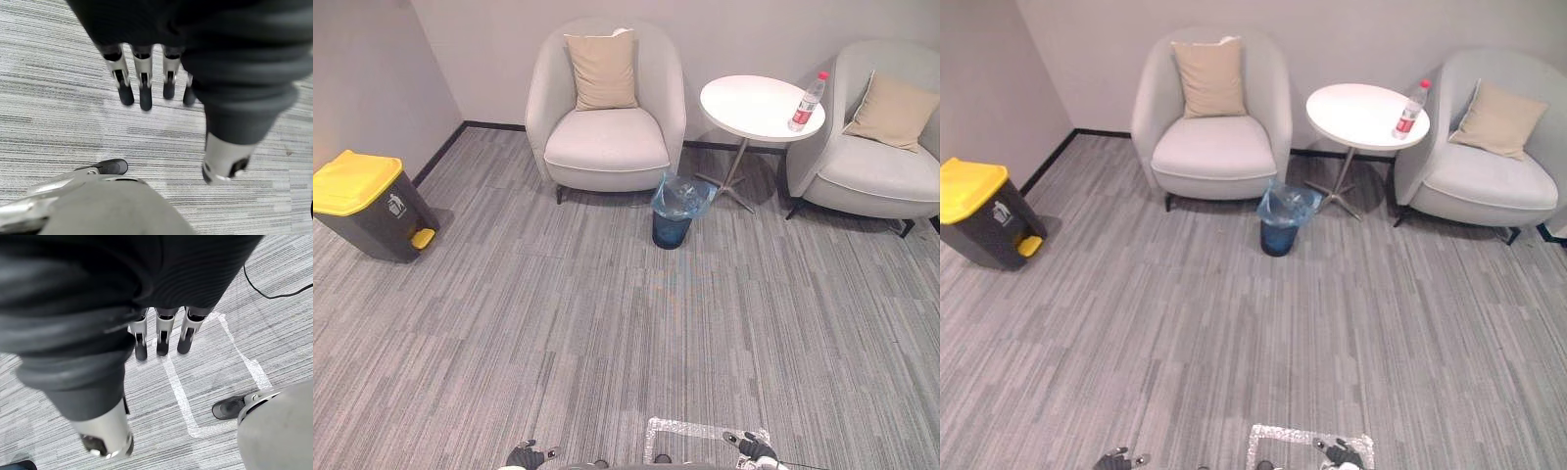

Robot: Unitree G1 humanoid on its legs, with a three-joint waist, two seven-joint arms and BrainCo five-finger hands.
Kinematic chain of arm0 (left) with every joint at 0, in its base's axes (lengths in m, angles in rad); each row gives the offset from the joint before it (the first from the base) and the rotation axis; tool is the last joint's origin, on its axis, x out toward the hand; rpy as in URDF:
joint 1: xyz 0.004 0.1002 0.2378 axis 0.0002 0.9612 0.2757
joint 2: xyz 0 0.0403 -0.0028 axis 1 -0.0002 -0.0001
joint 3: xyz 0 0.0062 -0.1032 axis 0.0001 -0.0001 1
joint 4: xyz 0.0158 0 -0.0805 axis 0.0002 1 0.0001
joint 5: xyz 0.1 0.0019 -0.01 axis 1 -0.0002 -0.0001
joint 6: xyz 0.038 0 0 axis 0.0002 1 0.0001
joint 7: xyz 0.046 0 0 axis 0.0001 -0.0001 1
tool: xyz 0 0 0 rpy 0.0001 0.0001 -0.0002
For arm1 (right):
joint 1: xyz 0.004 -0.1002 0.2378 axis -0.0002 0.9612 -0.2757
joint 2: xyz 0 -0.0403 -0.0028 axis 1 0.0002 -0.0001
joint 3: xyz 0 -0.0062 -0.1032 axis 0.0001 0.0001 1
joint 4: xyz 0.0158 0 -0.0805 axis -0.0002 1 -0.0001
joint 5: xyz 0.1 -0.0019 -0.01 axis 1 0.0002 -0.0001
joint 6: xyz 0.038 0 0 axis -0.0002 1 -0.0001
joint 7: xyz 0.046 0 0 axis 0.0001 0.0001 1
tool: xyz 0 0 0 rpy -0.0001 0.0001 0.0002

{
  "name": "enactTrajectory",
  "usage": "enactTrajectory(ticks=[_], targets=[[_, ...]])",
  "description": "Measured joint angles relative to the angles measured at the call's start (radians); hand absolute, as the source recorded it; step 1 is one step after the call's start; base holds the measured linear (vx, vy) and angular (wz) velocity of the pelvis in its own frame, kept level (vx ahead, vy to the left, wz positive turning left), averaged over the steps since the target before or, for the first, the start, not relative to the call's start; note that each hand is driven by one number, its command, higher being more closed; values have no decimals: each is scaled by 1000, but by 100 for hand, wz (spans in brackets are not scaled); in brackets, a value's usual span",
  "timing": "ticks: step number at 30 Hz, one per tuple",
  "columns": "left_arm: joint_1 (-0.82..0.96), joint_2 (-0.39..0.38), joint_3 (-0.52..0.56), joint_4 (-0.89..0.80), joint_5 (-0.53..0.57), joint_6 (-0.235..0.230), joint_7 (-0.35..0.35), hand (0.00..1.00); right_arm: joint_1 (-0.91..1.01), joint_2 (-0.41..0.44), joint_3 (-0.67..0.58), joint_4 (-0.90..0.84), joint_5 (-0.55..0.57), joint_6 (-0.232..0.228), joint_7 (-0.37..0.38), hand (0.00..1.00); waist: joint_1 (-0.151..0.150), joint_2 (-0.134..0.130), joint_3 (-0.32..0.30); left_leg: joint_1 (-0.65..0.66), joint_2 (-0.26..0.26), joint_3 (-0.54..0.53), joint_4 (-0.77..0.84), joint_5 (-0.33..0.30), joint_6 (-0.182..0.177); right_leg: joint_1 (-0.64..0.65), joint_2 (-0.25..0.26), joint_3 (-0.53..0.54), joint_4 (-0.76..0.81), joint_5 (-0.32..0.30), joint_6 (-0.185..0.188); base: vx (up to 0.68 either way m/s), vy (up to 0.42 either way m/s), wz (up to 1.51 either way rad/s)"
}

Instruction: Gather rubbish on tea table into small bin, then transfer packed bag to large trash can.

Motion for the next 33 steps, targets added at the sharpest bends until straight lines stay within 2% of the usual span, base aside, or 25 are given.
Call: enactTrajectory(ticks=[16,25,29,32,33], targets=[[-6,1,-9,14,1,0,0,0,0,-1,0,-1,0,0,0,0,0,5,0,6,2,21,0,-1,0,-1,3,21,-1,6,-9,-28,-20,-3],[-15,0,-18,23,2,0,-1,0,3,-1,1,-11,1,0,0,0,-1,11,-1,5,16,81,2,-6,-2,-23,21,79,-13,26,-25,-48,-51,-20],[-24,-1,-25,33,1,3,-1,0,0,-3,2,-17,1,0,1,0,0,22,1,-15,36,152,23,-22,-7,-70,41,145,8,36,-30,-32,-56,-50],[-34,-2,-30,32,-1,4,0,0,-11,-5,1,-39,1,1,2,0,-3,35,15,-53,55,216,61,-37,-13,-164,50,156,118,-10,-42,-29,-81,-64],[-40,-4,-30,32,-3,4,1,0,-11,-10,-2,-47,0,1,2,0,-11,40,23,-56,61,226,74,-45,-20,-192,41,112,168,-46,-47,-18,-91,-24]])
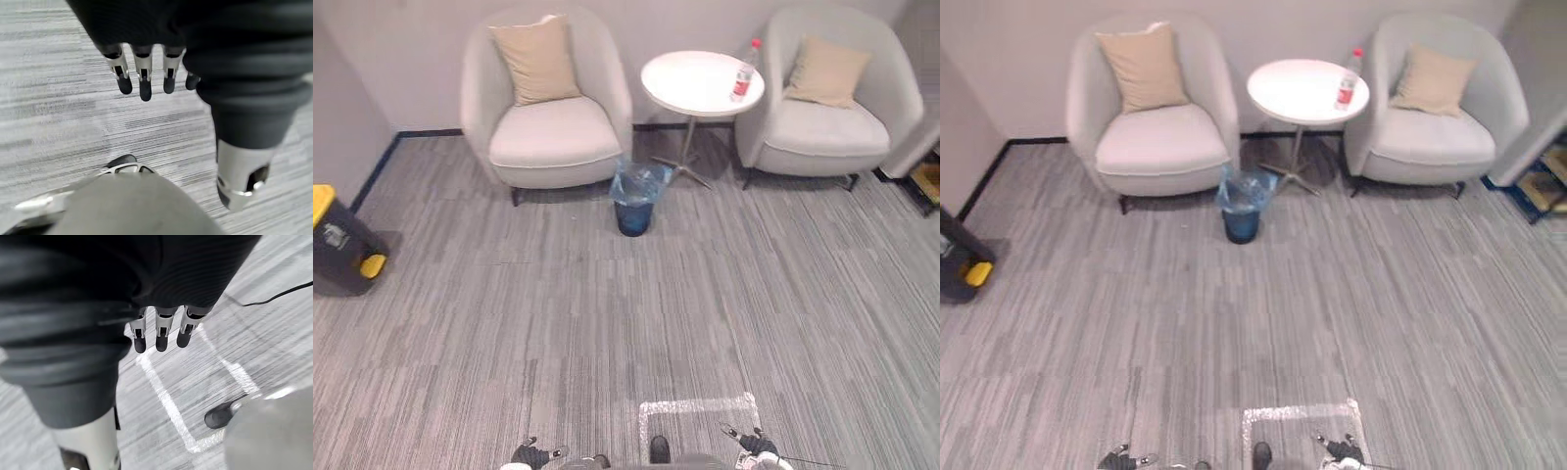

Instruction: Gather rubbish on tea table into small bin, then transfer packed bag to large trash can.

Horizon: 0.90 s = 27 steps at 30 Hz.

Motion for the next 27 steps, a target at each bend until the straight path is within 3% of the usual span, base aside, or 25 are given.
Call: enactTrajectory(ticks=[2,4,7,9,11,13,16,18,19,20,21,23,24,25,26,27], targets=[[-4,-1,0,0,0,0,0,0,0,-2,-6,0,0,0,-1,0,-5,2,2,0,8,-3,15,-11,-7,0,-5,-29,23,-24,-4,12,-104,1],[-16,-3,1,-3,0,-1,0,0,9,-6,-8,-1,0,-1,-1,0,-2,2,3,-24,40,-4,109,-65,-31,2,-14,-89,61,-70,-20,69,-139,12],[-20,-2,36,-20,0,-1,-1,0,17,-9,-11,1,3,-2,-4,0,-1,-7,10,-139,101,21,414,-99,-52,23,-24,-109,81,-94,-31,130,-161,21],[-5,-31,102,-44,-5,0,5,0,38,-18,-18,-16,10,-2,-11,0,4,12,23,-231,173,34,699,-105,-43,72,-22,-95,110,-118,-56,226,-58,-10],[8,-45,126,-63,-20,-1,17,0,51,-22,-17,-25,15,-1,-15,0,9,20,22,-276,185,21,766,-133,-41,108,-25,-62,108,-133,-60,242,18,-40],[14,-50,144,-80,-26,-3,22,0,51,-20,-17,-26,20,0,-16,0,17,17,22,-329,176,19,741,-147,-38,130,-36,-22,87,-133,-60,241,73,-67],[14,-49,159,-81,-38,-6,26,0,49,-11,-16,-25,20,-1,-26,0,25,2,30,-384,86,-30,533,-124,-28,170,-82,52,48,-141,-44,268,167,-83],[14,-50,157,-79,-38,-6,27,0,48,-13,-16,-21,20,-1,-29,0,29,1,30,-382,27,-109,327,-44,-36,189,-101,107,12,-151,-19,287,242,-86],[16,-49,158,-76,-40,-6,27,0,48,-13,-15,-10,20,-1,-30,0,39,-2,28,-376,14,-154,256,51,-7,205,-101,152,-13,-165,6,338,296,-89],[17,-43,159,-77,-40,-5,26,0,48,-12,-16,-2,19,0,-31,0,45,-12,24,-372,7,-153,261,68,7,206,-109,169,-13,-171,11,515,395,-107],[16,-15,160,-78,-40,-5,26,0,51,16,-16,5,19,0,-31,0,55,-57,6,-386,-13,-132,307,24,28,200,-138,181,1,-180,20,387,250,-65],[15,-7,159,-78,-41,-4,26,0,50,23,-16,7,15,0,-30,0,62,-77,-5,-379,-13,-100,320,-8,31,163,-147,180,69,-182,25,413,213,-69],[15,-7,157,-77,-47,-3,27,0,44,24,-17,5,-1,-1,-27,0,71,-79,-7,-325,-14,-54,314,-42,52,82,-153,177,275,-188,81,501,245,-94],[19,-4,142,-74,-47,-1,27,0,27,24,-17,7,-2,0,-23,0,68,-75,-5,-256,-23,-27,284,-63,65,-4,-172,144,499,-184,219,487,244,-77],[17,-1,126,-68,-47,-1,27,0,19,24,-17,8,-2,0,-19,0,65,-69,-2,-228,-28,-27,271,-67,67,-32,-184,119,571,-195,232,349,154,-30],[9,7,84,-57,-50,-1,26,0,8,19,-17,7,-3,0,-17,0,51,-61,-4,-164,-38,-26,230,-67,67,-72,-214,23,658,-218,193,368,136,-1]])
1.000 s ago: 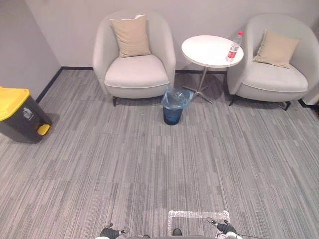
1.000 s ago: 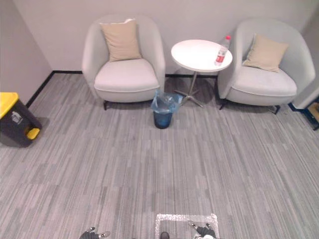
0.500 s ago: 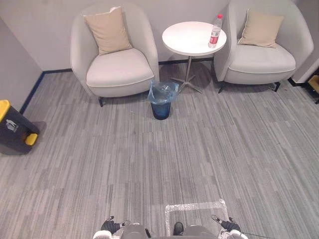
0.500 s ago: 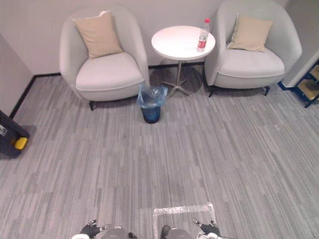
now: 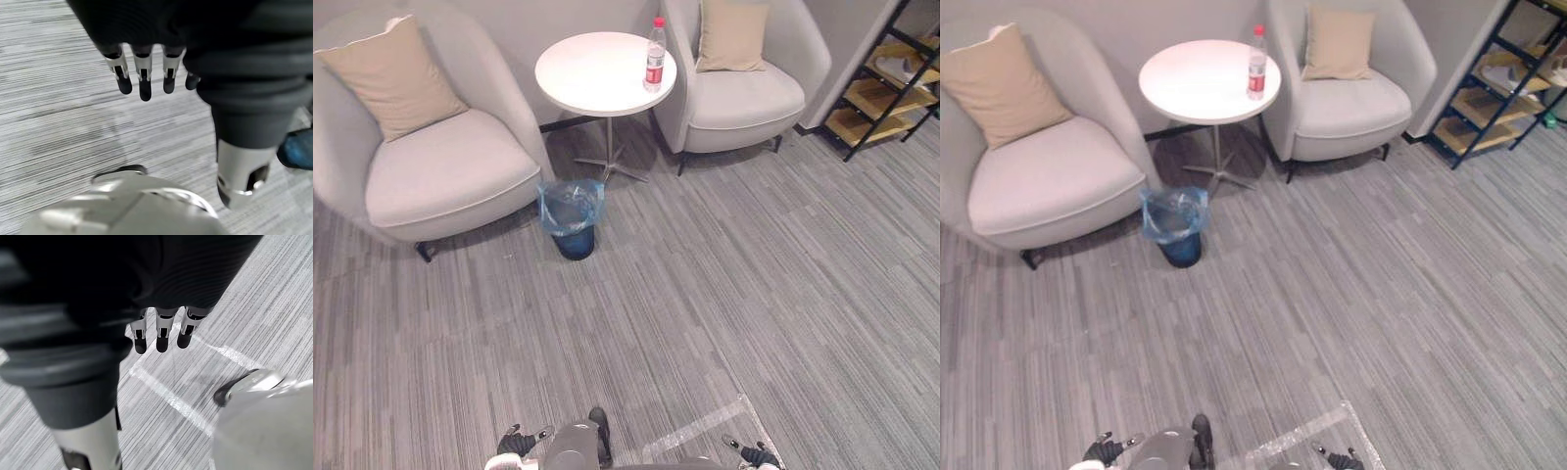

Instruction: Gather rubbish on tea table into small bin, then transfer packed bag to large trash can.

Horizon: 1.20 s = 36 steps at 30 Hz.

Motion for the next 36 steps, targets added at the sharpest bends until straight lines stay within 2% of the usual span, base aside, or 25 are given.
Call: enactTrajectory(ticks=[1,3,6,7,8,9,10,12,13,14,16,20,22,24,25,26,27,28,30,31,32,33,34,35,36], targets=[[-9,-3,-33,-1,-7,-1,-1,0,-12,-9,7,-2,-4,0,8,0,-6,27,5,63,4,1,-49,0,-1,-33,-27,-124,17,-27,-54,377,122,1],[-25,-11,-54,-1,-8,-2,-1,0,-32,-13,30,-2,-25,-1,12,0,-6,49,5,120,24,5,-91,1,-1,-86,-32,-248,-28,-48,-103,352,45,-2],[-34,-12,-65,0,-8,-3,-2,0,-48,-20,42,-12,-35,-5,17,0,-15,60,9,163,50,-1,-97,-1,-4,-178,-25,-328,-175,6,-137,376,-82,12],[-32,-13,-66,1,-8,-3,-2,0,-50,-25,42,-17,-35,-9,17,0,-20,60,11,185,56,-4,-97,-5,-11,-206,-15,-337,-243,66,-150,376,-165,11],[-27,-7,-64,2,-8,-3,-2,0,-45,-28,50,-16,-35,-9,17,0,-25,48,8,212,48,-12,-95,-14,-40,-207,-1,-331,-349,198,-182,396,-183,14],[-24,0,-63,2,-8,-3,-2,0,-38,-29,57,-14,-35,-10,16,0,-29,29,6,229,34,-28,-95,-26,-62,-209,-4,-322,-382,282,-222,412,-213,6],[-30,-21,-62,21,-8,-4,-1,0,-47,-56,61,-14,-31,-11,17,0,-36,70,8,257,65,-57,-92,-45,-89,-211,7,-332,-310,233,-226,392,-222,8],[-37,-43,-62,22,-8,-7,-2,0,-46,-76,61,-9,-35,-12,17,0,-45,95,-1,205,95,-91,22,-46,-101,-203,23,-343,-317,173,-222,391,-274,10],[-45,-50,-56,18,-11,-12,-2,0,-47,-80,54,-9,-27,-13,16,0,-46,117,7,115,139,-118,209,-43,-108,-174,50,-350,-354,161,-226,385,-304,7],[-53,-54,-36,18,-21,-14,-1,0,-47,-88,63,-10,-25,-13,12,0,-44,127,30,13,203,-149,451,-13,-144,-107,91,-358,-411,155,-228,378,-279,1],[-51,-53,-10,12,-29,-18,-2,0,-32,-85,80,-9,-25,-11,5,0,-33,123,44,-60,265,-153,667,-28,-137,-4,125,-358,-453,127,-261,334,-163,-20],[-42,-46,-5,-37,-30,-28,-1,0,-22,-70,77,-9,-22,-11,-5,0,-27,101,54,-196,258,-95,636,-45,-118,129,137,-337,-550,103,-224,278,-106,-19],[-51,-48,-4,-47,-32,-32,0,0,-28,-67,78,-6,-23,-10,-7,0,-4,94,57,-230,174,-70,374,-37,-122,161,123,-299,-591,112,-216,402,40,-55],[-57,-50,-5,-47,-33,-33,0,0,-31,-63,77,-5,-23,-10,-9,0,9,89,59,-229,91,-82,86,46,-119,187,106,-264,-618,104,-195,416,118,-57],[-54,-54,-7,-47,-34,-37,0,0,-37,-65,79,-2,-24,-10,-10,0,16,92,58,-208,64,-86,-72,138,-132,211,113,-238,-639,101,-172,453,172,-79],[-47,-53,-8,-41,-35,-37,-1,0,-38,-64,83,2,-24,-10,-9,0,23,92,56,-184,59,-90,-115,264,-67,235,120,-199,-660,92,-150,465,178,-74],[-48,-33,-5,-40,-34,-37,-4,0,-45,-44,91,3,-26,-11,-9,0,23,65,50,-176,35,-82,-98,242,-28,256,102,-184,-676,86,-136,599,182,-41],[-56,-12,-8,-41,-33,-37,-6,0,-46,-23,103,0,-26,-13,-4,0,11,20,39,-201,8,-83,-36,171,-7,268,67,-185,-680,76,-111,503,129,-2],[-69,-10,-8,-40,-34,-38,-6,0,-46,-24,103,5,-36,-13,-3,0,21,6,41,-196,4,-67,33,98,1,240,42,-159,-567,53,-76,520,171,-8],[-69,-11,-13,-38,-34,-38,-6,0,-47,-29,109,5,-38,-13,-2,0,21,13,38,-172,4,-64,48,65,8,184,27,-135,-404,43,-56,540,229,-12],[-69,-4,-30,-26,-34,-37,-7,0,-47,-31,122,5,-43,-12,3,0,15,13,38,-117,-6,-58,29,40,12,99,-3,-108,-168,52,40,456,187,0],[-70,-2,-41,-19,-34,-36,-7,0,-47,-30,123,5,-48,-12,9,0,15,15,39,-87,-11,-61,16,31,14,64,-13,-99,-68,47,60,447,140,10],[-70,3,-66,-16,-34,-34,-8,0,-45,-30,124,5,-58,-11,15,0,10,19,41,-20,-23,-68,-21,27,16,15,-38,-121,63,30,44,418,91,18],[-66,3,-88,-15,-33,-34,-8,0,-47,-34,129,0,-62,-12,17,0,8,31,41,49,-27,-77,-69,27,16,-21,-59,-175,111,3,-10,394,69,18],[-66,1,-94,-15,-33,-34,-8,0,-51,-37,135,-1,-69,-13,18,0,6,35,42,70,-25,-81,-84,27,16,-34,-61,-193,108,-6,-29,369,24,21]])
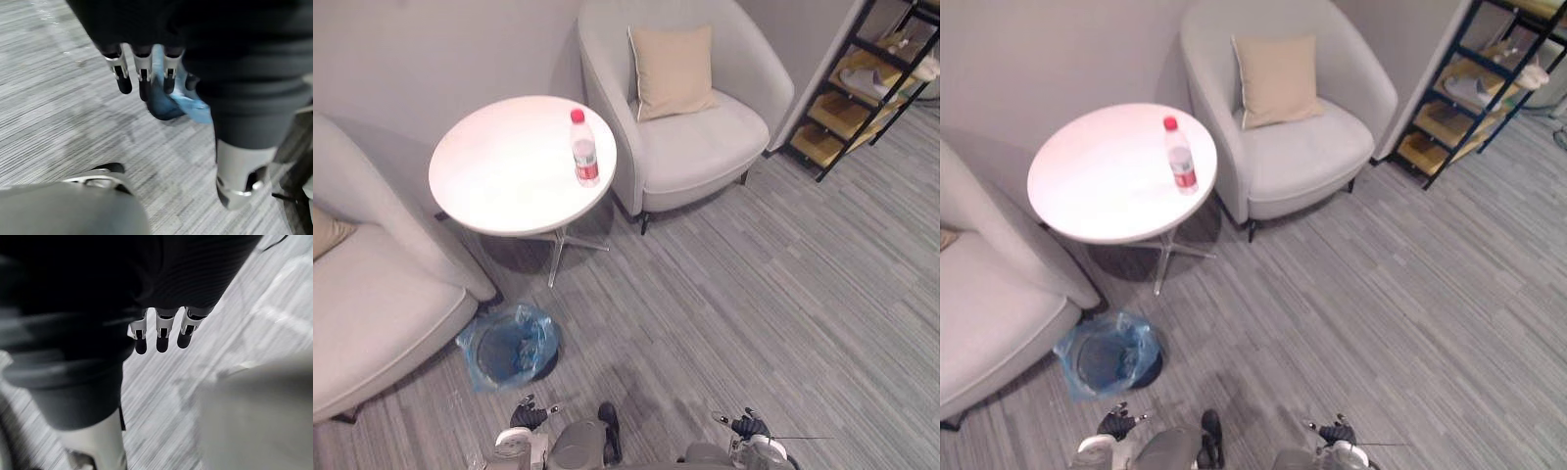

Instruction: Gather rubbish on tea table into small bin, then transfer packed bag to large trash can.

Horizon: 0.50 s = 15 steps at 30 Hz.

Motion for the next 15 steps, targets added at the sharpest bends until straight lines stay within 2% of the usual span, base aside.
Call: enactTrajectory(ticks=[1,3,4,5,6,7,8,9,10,11,13,15], targets=[[-1,-7,-1,0,0,0,0,0,-12,-3,7,-2,-4,-1,1,0,-6,10,4,35,9,-8,-15,0,0,-32,1,-32,-42,-18,-33,345,-31,23],[-2,-15,0,-2,2,0,0,0,-15,-7,6,-7,-5,-8,3,0,-13,25,8,54,22,-29,-13,0,0,-78,8,-49,-134,-26,-50,303,-74,33],[-3,-23,0,-2,6,0,0,0,-18,-18,6,-18,-4,-11,7,0,-18,33,11,71,44,-53,-13,0,0,-111,33,-34,-242,-8,-66,272,-140,46],[-2,-26,0,-2,6,0,1,0,-19,-24,5,-28,-4,-12,7,0,-21,42,16,84,61,-74,-11,-2,-3,-128,62,6,-358,44,-60,418,-265,70],[5,-19,2,-2,6,-1,0,0,-13,-23,5,-29,-5,-12,7,0,-28,26,7,94,61,-100,-1,-22,-37,-130,79,65,-493,157,-64,426,-292,68],[7,-13,3,-1,6,-1,0,0,-6,-22,5,-25,-5,-12,7,0,-29,11,0,99,56,-117,8,-43,-68,-133,77,88,-528,226,-81,359,-284,74],[5,-16,17,10,5,-1,2,0,-2,-24,2,-18,0,-11,11,0,-37,11,-8,117,59,-148,15,-89,-107,-145,75,97,-488,254,-74,294,-243,55],[7,-40,28,20,6,-1,5,0,-11,-47,6,-7,-6,-10,9,0,-38,46,-19,114,95,-163,31,-102,-118,-145,93,60,-451,224,-92,358,-305,61],[7,-58,38,23,5,-3,4,0,-7,-59,5,-3,-7,-9,9,0,-39,54,-28,80,110,-180,108,-105,-123,-133,95,40,-451,184,-95,398,-362,53],[5,-70,44,23,5,-5,4,0,-5,-61,4,-3,-7,-9,9,0,-40,63,-28,34,128,-191,198,-107,-127,-113,96,13,-459,170,-102,298,-314,68],[-2,-99,56,13,1,-4,1,0,13,-62,-10,-6,2,-9,3,0,-42,76,-18,-86,196,-177,477,-75,-186,-26,115,-46,-501,143,-127,259,-255,64],[-5,-111,59,6,0,-6,0,0,35,-61,-10,-7,5,-10,-4,0,-40,75,-16,-132,251,-99,591,-79,-172,67,124,-90,-542,126,-141,258,-170,50]])
